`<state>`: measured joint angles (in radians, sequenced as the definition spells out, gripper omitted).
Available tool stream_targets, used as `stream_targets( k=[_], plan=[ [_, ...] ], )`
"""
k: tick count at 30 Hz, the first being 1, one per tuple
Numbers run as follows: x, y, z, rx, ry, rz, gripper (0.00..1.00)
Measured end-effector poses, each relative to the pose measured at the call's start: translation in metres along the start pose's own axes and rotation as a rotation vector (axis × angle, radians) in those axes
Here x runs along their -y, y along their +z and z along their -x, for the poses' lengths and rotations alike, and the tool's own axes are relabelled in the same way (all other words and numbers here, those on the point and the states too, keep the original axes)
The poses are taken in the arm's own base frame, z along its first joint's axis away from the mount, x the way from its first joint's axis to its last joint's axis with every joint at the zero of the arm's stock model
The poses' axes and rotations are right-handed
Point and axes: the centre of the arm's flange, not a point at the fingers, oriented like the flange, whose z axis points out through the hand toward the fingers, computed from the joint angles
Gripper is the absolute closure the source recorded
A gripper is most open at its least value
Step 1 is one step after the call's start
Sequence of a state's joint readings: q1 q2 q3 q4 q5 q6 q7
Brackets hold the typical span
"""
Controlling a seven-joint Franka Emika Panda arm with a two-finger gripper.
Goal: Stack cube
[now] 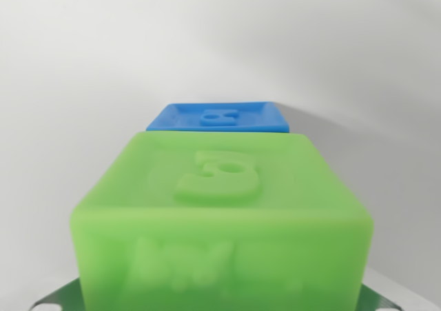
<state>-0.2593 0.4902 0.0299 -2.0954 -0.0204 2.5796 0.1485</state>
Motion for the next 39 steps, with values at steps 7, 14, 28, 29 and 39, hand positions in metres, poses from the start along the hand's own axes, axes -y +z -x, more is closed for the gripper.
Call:
stream_targets(
  k=[7, 14, 28, 29, 39],
  plan=[
    [0.000, 0.008, 0.000, 0.000, 0.000, 0.000, 1.00],
    [0.000, 0.013, 0.000, 0.000, 0.000, 0.000, 1.00],
    [0.000, 0.014, 0.000, -0.001, 0.000, 0.000, 0.00],
    [0.000, 0.014, 0.000, -0.001, 0.000, 0.000, 0.00],
    [0.000, 0.014, 0.000, -0.001, 0.000, 0.000, 0.00]
  ],
)
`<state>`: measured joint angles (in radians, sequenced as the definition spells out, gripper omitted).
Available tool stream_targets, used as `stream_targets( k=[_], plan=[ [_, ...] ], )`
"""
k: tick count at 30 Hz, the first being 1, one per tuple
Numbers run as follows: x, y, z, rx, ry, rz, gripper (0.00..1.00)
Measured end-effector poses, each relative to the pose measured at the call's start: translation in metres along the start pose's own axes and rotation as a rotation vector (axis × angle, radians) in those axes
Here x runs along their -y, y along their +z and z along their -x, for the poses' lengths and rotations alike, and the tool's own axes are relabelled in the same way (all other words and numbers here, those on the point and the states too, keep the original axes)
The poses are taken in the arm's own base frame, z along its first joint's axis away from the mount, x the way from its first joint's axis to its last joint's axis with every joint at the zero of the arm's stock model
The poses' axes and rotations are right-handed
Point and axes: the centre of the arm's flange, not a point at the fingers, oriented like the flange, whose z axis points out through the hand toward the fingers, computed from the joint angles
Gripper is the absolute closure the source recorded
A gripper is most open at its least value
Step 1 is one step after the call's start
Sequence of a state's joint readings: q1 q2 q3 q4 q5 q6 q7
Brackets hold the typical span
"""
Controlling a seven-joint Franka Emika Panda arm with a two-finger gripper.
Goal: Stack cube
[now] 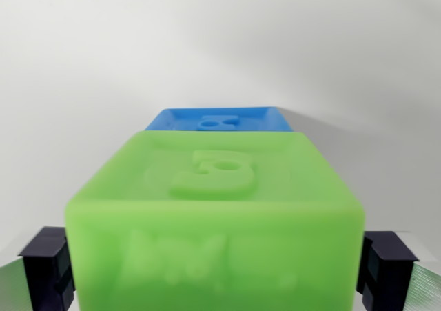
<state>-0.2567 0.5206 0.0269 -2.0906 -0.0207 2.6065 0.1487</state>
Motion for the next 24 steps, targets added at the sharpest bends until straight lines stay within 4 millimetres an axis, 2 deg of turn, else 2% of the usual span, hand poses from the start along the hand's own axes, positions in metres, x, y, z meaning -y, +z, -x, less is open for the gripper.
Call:
stream_targets(
  k=[17, 24],
  plan=[
    [0.000, -0.001, 0.000, 0.000, 0.000, 0.000, 0.00],
    [0.000, -0.011, -0.001, -0.003, 0.000, 0.000, 0.00]
  ],
)
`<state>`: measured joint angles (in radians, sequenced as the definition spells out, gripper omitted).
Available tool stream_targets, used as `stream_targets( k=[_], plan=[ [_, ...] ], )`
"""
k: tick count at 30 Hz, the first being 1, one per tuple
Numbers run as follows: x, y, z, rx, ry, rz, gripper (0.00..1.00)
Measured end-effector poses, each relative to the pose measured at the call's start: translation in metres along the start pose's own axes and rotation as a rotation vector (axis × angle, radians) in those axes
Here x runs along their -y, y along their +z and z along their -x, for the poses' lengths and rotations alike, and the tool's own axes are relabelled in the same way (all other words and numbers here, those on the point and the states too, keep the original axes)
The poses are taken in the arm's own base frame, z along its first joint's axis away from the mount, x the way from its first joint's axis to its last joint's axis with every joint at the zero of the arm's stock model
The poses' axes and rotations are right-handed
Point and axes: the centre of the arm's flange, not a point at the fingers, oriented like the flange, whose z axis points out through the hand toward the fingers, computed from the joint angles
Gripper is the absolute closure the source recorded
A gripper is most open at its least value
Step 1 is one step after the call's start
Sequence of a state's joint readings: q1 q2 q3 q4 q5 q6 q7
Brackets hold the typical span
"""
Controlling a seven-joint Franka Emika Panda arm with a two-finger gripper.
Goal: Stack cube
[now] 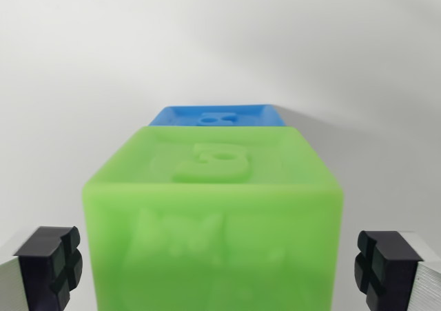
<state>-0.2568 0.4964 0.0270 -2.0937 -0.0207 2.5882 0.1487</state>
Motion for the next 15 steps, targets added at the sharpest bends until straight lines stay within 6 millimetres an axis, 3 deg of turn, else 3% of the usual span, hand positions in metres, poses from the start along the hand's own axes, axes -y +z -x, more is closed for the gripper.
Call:
stream_targets(
  k=[15],
  plan=[
    [0.000, -0.039, -0.001, -0.001, 0.000, 0.002, 0.00]
  ],
)
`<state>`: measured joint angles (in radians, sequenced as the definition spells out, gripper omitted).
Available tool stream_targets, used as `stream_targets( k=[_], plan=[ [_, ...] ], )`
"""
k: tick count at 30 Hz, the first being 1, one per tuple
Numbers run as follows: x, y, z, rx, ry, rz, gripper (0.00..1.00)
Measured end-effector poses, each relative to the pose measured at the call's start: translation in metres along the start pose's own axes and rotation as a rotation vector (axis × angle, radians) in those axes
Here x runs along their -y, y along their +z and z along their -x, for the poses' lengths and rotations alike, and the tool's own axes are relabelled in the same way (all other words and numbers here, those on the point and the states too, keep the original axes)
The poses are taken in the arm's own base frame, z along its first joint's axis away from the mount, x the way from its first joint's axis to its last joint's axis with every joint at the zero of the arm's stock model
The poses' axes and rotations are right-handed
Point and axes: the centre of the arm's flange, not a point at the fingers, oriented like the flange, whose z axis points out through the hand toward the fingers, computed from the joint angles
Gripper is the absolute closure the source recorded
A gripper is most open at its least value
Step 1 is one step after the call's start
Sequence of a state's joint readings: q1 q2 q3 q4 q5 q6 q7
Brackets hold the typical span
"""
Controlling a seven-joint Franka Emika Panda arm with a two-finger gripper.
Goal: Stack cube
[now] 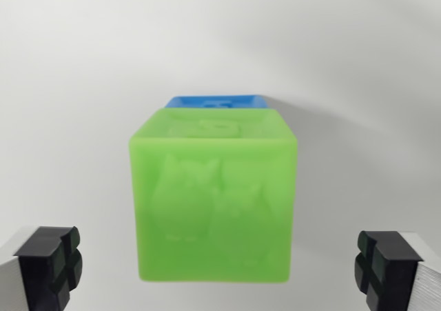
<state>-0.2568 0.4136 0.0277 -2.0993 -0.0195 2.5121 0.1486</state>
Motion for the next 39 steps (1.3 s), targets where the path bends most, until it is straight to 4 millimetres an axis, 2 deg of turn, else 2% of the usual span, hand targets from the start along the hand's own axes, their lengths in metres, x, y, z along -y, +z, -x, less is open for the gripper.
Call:
stream_targets(
  k=[15, 39],
  plan=[
    [0.000, -0.057, 0.001, -0.001, 0.000, 0.002, 0.00],
    [0.000, -0.160, 0.001, -0.004, 0.001, 0.003, 0.00]
  ],
)
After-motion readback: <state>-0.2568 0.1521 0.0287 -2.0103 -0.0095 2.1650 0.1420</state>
